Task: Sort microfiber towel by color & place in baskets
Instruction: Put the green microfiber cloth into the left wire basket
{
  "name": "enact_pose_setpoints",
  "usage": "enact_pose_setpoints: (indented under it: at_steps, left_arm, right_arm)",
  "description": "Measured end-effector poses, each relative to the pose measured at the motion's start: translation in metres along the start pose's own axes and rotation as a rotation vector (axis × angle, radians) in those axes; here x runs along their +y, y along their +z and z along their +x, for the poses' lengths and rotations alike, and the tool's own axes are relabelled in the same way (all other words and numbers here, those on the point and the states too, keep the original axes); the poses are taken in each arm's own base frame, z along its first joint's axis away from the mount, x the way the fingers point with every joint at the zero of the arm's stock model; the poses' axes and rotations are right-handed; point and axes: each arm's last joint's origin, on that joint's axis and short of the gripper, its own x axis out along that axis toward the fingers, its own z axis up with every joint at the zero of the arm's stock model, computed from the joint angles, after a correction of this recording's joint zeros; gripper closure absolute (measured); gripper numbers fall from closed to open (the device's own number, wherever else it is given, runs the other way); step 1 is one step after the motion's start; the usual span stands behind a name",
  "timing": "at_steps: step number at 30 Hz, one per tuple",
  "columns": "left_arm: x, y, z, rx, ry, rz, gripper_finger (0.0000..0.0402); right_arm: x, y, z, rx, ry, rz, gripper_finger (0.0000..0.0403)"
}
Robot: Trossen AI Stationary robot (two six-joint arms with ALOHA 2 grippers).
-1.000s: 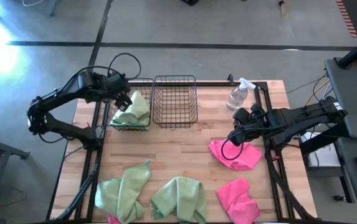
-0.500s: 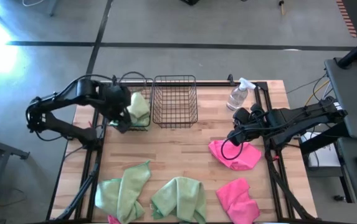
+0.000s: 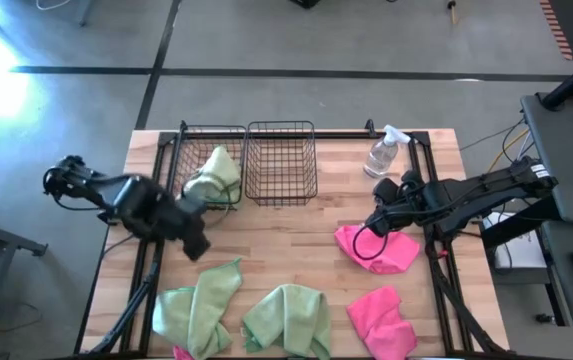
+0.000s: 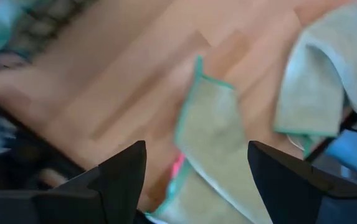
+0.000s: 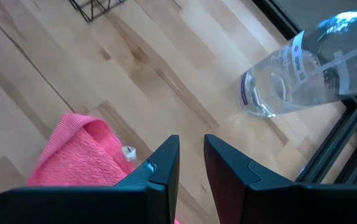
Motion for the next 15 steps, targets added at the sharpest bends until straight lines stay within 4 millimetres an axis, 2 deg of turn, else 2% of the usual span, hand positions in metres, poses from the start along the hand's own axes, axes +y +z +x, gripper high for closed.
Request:
enact_pose_setpoints:
  at_steps: [8,15]
  left_arm:
    - [-0.021,-0.037,0.05,0.02,-0.13,0.065,0.0138]
    - [-0.01,-0.051,0.085,0.046,-0.059,0.056,0.0138]
  right_arm:
    - [0.002,-0.005,0.005,0.067,0.04,0.05,0.0335]
    - [0.005,-0.003,0.005,0.053,0.069,0.125,0.0335]
